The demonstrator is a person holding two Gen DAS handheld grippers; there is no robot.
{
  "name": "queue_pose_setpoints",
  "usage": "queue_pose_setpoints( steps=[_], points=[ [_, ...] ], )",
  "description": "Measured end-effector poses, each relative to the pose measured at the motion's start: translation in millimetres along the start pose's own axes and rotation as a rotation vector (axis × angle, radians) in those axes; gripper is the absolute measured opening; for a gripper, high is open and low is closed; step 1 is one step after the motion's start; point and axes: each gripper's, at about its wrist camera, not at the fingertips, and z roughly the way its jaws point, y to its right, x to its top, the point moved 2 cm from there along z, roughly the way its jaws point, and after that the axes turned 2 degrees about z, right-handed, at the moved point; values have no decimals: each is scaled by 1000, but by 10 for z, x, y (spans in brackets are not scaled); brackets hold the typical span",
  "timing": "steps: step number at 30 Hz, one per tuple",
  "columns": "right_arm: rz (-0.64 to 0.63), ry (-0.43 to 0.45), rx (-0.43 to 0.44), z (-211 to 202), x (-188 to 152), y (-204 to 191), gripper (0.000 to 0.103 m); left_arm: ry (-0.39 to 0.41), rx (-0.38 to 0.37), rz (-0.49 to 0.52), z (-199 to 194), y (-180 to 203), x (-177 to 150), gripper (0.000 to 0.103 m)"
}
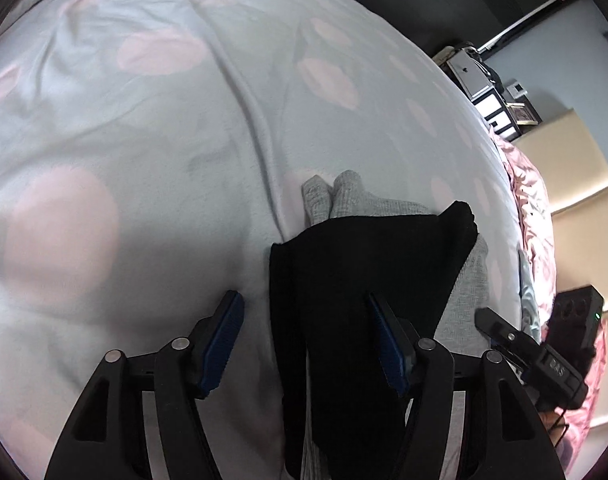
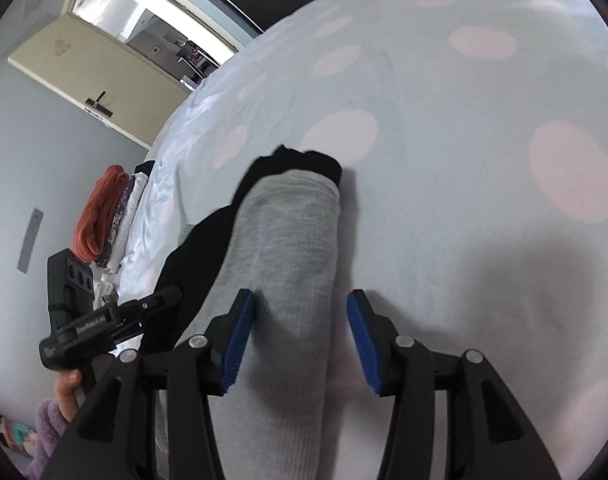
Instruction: Fold clothes
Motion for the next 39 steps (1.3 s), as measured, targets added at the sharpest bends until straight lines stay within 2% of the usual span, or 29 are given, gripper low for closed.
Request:
queue_pose_setpoints(
  steps=[4,6,7,8,10,13,19,22,24,26,27,29,32,39],
  points=[
    [41,18,83,96,34,99,48,12,9,40,40,65,17,63],
    [46,28,103,128,30,106,48,20,0,45,55,89,30,58],
    [45,33,107,142,27,103,48,24,-5,46,63,100,37,51],
    [38,34,101,155,24,89,48,24,-14,51,66,114,32,44],
    [16,41,81,164,2,33,48,21,-19,68,77,155,17,39],
    [-18,43,44,180,-20,-56,47,18,-13,69,74,146,3,39],
    [-66,64,0,141,-94,-92,47,28,-51,13,75,72,-17,39],
    [-81,67,-1,130,-104,-91,47,44,-45,14,68,91,-36,42],
    [-76,64,5,134,-102,-70,47,30,-19,60,88,167,-47,47],
    [-81,60,2,140,-96,-75,47,13,9,110,111,250,-58,60],
    [-85,58,-1,143,-92,-81,47,5,23,135,123,291,-64,63],
    [-98,61,-10,145,-99,-93,47,-12,51,186,146,373,-74,77],
    [-108,70,-15,150,-117,-98,47,-16,96,232,185,461,-91,77],
    [-78,55,32,151,-99,-41,48,5,46,177,164,383,-58,77]
  ],
)
